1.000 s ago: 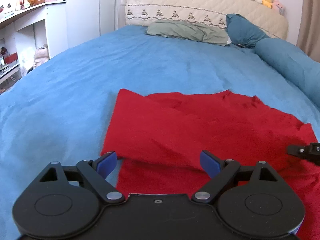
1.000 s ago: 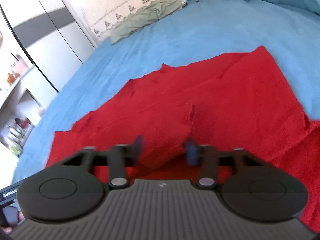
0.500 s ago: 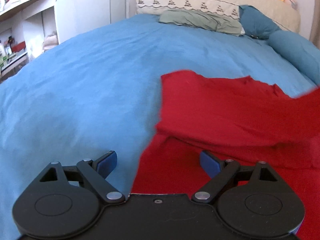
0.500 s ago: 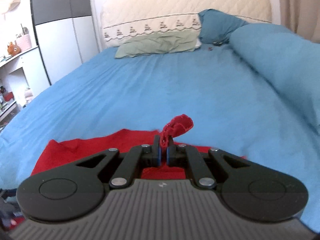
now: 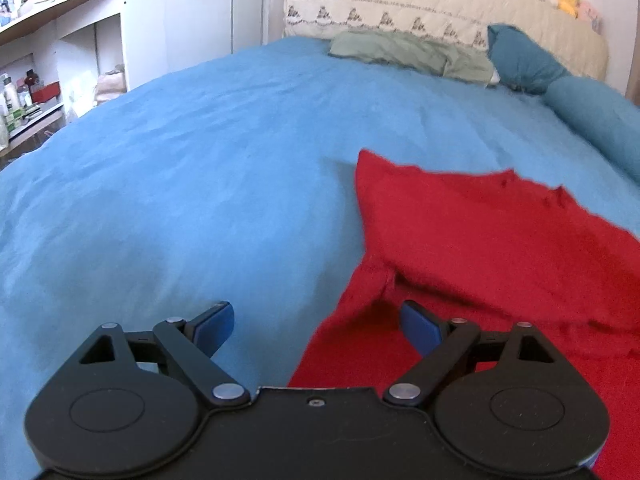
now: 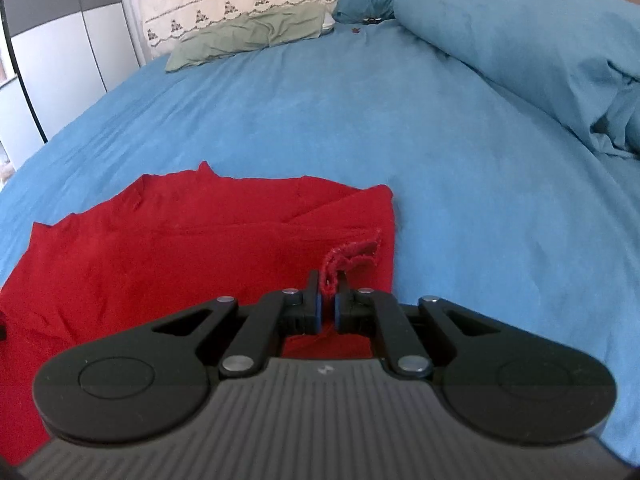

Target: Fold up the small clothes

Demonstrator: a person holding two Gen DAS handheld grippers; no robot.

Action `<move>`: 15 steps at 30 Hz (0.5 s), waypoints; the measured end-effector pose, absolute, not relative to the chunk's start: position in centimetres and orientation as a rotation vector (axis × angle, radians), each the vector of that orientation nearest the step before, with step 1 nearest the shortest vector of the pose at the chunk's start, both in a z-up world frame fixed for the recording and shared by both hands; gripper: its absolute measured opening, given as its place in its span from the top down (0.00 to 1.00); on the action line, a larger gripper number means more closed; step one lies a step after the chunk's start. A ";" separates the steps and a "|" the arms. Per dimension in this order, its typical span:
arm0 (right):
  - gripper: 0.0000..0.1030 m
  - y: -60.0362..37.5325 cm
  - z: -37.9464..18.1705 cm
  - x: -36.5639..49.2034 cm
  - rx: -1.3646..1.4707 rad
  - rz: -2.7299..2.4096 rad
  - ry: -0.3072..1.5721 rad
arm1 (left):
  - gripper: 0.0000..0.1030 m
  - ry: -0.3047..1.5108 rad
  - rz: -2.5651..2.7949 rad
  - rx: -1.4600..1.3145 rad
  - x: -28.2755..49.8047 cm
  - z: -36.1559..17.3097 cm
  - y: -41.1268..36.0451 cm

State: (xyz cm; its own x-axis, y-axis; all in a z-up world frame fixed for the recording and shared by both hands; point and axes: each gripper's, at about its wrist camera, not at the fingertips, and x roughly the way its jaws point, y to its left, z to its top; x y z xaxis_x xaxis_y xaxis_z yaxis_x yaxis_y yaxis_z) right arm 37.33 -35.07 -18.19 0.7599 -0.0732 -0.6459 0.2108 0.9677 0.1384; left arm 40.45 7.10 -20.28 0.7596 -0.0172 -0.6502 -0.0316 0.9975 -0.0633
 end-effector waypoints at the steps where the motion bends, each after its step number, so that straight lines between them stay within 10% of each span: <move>1: 0.59 -35.2 -18.2 37.1 0.208 -0.160 0.677 | 0.10 0.702 -0.007 -0.074 40.8 -20.2 7.0; 2: 0.32 -35.0 -17.8 37.1 0.203 -0.162 0.663 | 0.10 0.696 -0.018 -0.070 41.1 -20.1 6.9; 4: 0.12 -34.6 -16.9 36.2 0.183 -0.178 0.609 | 0.10 0.685 -0.026 -0.057 41.6 -19.9 6.5; 15: 0.12 -32.7 -15.8 36.4 0.167 -0.073 0.584 | 0.11 0.682 0.087 -0.122 42.2 -21.2 8.8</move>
